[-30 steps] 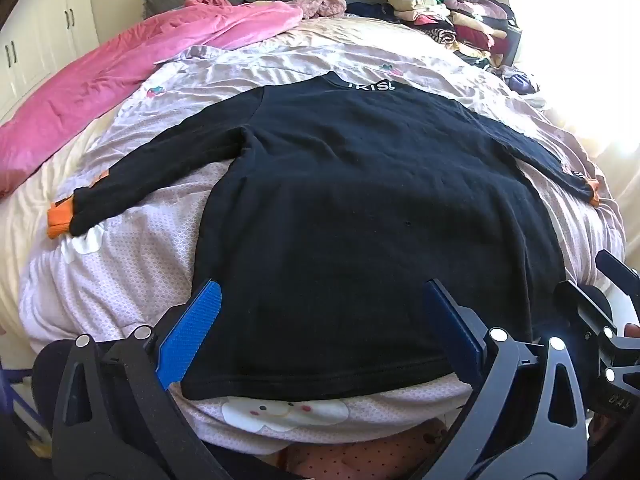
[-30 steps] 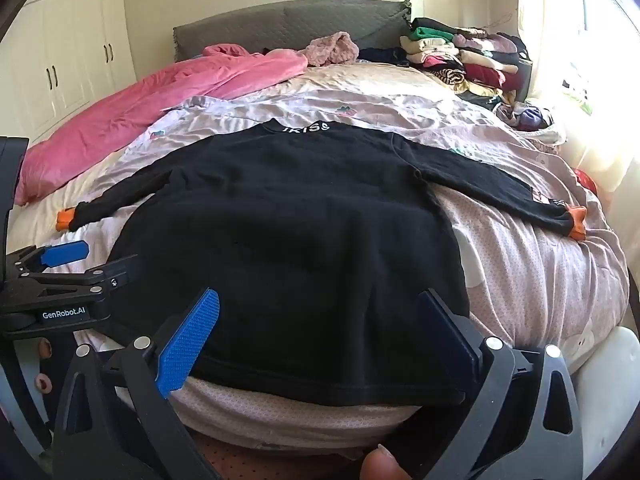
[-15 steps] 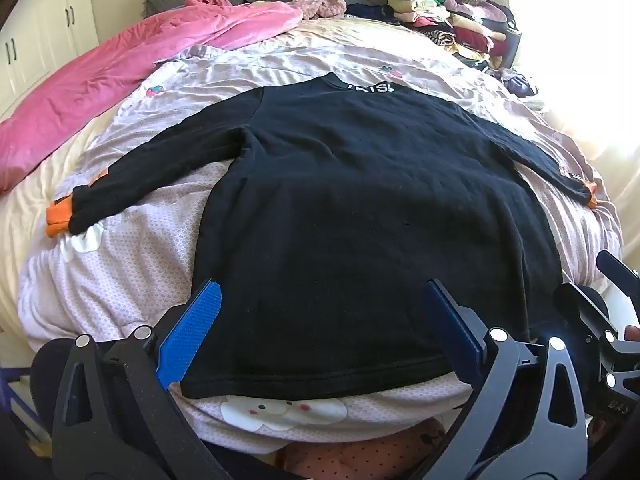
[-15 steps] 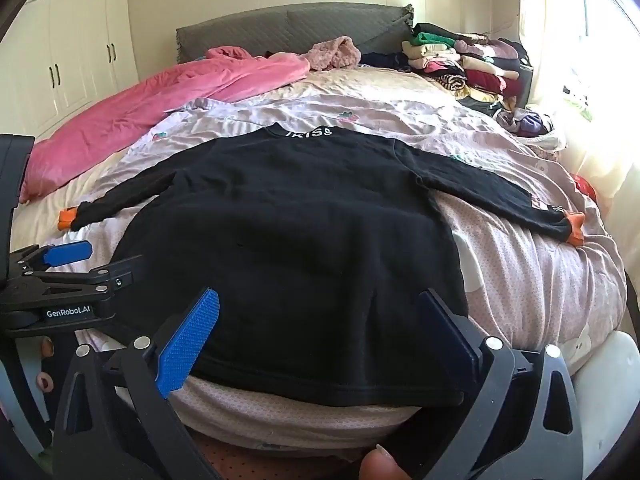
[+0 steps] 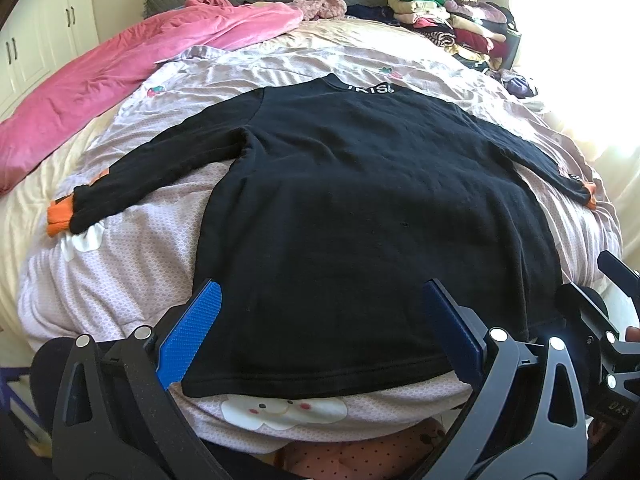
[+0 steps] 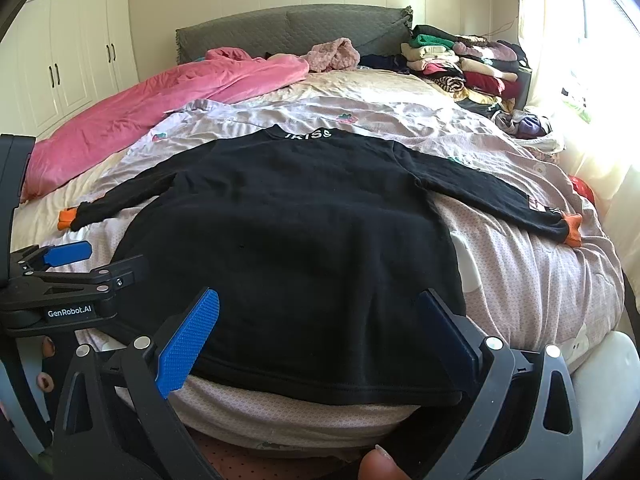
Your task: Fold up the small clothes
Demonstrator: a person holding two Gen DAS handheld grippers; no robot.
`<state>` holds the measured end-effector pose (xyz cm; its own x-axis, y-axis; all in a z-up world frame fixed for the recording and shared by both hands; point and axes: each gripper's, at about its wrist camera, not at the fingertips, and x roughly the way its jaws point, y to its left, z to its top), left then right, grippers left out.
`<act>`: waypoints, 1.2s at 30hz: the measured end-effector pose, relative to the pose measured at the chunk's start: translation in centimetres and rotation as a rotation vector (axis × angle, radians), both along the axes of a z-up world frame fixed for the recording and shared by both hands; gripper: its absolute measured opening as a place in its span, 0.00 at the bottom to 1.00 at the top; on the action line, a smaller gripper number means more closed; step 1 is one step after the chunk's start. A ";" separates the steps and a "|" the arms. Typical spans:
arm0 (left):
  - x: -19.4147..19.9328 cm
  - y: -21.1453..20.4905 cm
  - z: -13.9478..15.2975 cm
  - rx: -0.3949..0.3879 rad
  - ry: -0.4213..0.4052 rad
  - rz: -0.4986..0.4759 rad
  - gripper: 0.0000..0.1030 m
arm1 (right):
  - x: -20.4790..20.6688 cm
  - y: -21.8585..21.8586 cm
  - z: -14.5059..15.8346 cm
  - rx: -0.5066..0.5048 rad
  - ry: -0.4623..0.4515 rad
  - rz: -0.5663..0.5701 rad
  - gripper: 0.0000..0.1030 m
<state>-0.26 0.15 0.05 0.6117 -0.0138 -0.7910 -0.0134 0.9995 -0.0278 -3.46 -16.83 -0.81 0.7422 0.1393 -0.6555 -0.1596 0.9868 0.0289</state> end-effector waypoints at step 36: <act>-0.2 0.4 0.2 -0.010 -0.003 0.001 0.91 | 0.0 0.0 0.4 -0.004 -0.004 0.001 0.96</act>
<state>-0.48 0.52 0.20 0.6141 -0.0207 -0.7890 -0.0147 0.9992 -0.0376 -3.51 -16.80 -0.37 0.7450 0.1375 -0.6527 -0.1605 0.9867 0.0247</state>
